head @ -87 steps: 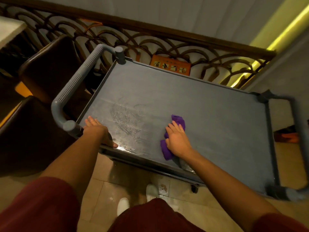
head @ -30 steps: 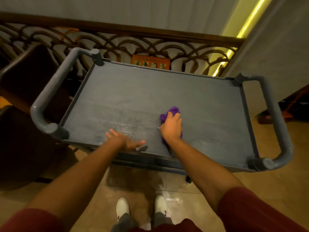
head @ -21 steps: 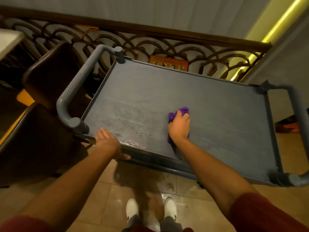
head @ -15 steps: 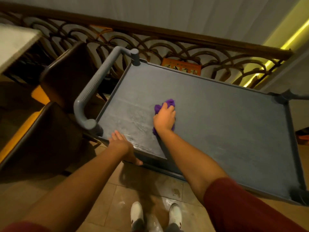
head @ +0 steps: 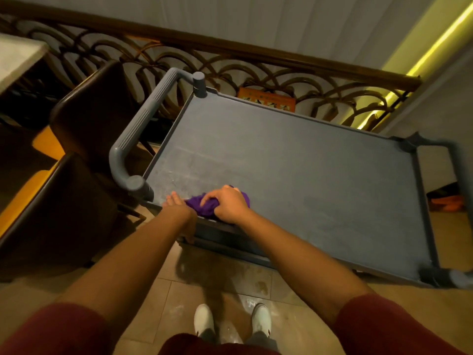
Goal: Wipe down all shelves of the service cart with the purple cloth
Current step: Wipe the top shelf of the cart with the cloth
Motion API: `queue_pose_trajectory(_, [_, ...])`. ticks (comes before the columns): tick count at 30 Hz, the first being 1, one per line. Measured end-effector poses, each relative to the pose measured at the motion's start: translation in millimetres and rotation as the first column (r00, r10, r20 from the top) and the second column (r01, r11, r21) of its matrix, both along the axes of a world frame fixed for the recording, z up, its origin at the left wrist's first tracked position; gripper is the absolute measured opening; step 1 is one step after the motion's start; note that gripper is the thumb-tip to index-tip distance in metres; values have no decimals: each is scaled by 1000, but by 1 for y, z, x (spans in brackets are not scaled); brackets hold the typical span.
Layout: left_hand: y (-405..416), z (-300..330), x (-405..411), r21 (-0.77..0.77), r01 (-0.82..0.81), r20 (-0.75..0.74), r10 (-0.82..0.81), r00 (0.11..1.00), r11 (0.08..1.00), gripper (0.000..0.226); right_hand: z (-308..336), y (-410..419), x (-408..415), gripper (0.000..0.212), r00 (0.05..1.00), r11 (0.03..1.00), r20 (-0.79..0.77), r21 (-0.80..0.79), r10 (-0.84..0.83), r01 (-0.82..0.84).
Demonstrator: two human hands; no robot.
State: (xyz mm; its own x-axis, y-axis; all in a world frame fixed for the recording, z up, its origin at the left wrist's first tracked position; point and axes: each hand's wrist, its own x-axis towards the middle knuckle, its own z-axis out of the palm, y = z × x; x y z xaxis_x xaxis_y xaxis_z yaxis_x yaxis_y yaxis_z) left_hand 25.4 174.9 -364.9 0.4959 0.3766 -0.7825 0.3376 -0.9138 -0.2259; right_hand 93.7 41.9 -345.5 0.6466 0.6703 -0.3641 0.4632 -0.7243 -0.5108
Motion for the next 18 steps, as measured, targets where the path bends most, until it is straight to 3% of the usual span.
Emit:
queue_pose_trajectory(4, [7,1,-11,-3,94,81,-93,992,996,131,6,-56,-1,39,999,993,15,-106,-40,41])
queue_pose_trajectory(8, [6,5,-12,31,139,72,-141,987,990,138,15,-142,7,34,984,945,57,-276,-166,176])
queue_pose_trajectory(11, [2,14,-13,53,194,87,-199,976,979,117,24,-199,8,30,928,856,140,-359,-344,372])
queue_pose_trajectory(14, [-4,24,-13,27,243,115,-244,963,970,73,33,-227,7,42,801,780,268,-207,-535,590])
queue_pose_trajectory(18, [-34,46,-3,-167,143,226,-103,969,975,63,47,-228,4,56,620,650,196,250,-760,718])
